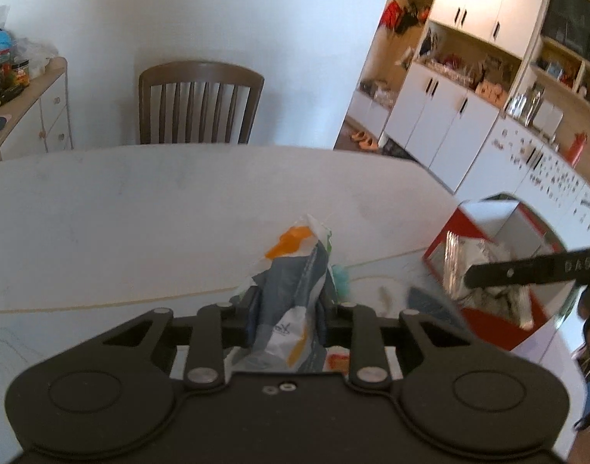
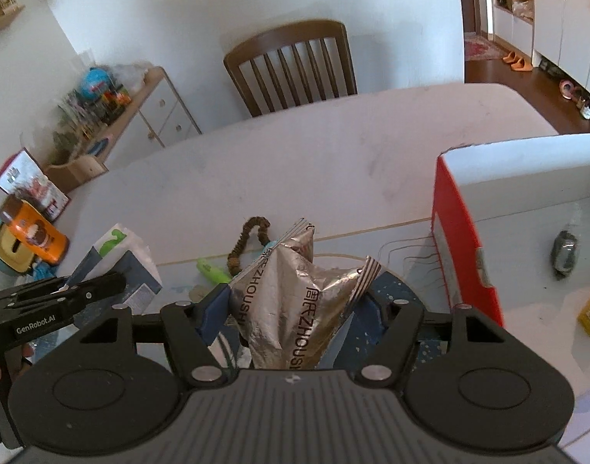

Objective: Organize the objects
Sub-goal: 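Carry the silver foil bag and white-green packet into the shoebox with both tools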

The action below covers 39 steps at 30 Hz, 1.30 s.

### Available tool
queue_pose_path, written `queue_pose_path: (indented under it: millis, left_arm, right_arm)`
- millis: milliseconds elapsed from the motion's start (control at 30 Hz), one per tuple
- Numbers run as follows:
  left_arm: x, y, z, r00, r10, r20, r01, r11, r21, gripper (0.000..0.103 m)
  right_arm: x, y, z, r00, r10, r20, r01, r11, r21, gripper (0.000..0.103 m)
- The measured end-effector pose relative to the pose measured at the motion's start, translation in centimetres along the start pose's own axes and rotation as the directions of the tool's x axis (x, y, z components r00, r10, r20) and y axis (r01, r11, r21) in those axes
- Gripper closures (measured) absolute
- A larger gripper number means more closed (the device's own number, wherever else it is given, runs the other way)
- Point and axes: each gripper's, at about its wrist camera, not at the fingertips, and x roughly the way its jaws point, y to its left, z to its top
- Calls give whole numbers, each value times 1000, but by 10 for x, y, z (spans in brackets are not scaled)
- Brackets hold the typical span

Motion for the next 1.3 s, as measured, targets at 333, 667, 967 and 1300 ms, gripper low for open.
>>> queue_pose_path:
  millis: [333, 667, 967, 1300]
  left_arm:
    - [-23, -57, 1, 999, -40, 9, 40, 999, -11, 76]
    - [-26, -121, 4, 995, -94, 20, 94, 996, 7, 76]
    - [-1, -192, 5, 991, -136, 3, 135, 989, 56, 76]
    - [33, -253, 5, 988, -152, -10, 152, 982, 108, 76]
  right_arm:
    - [-57, -12, -11, 998, 16, 61, -16, 1000, 0, 35]
    - [-98, -50, -23, 996, -6, 91, 4, 1000, 23, 35]
    - [-123, -107, -28, 994, -26, 109, 22, 999, 44, 35]
    - [-141, -183, -21, 987, -85, 133, 73, 993, 98, 35]
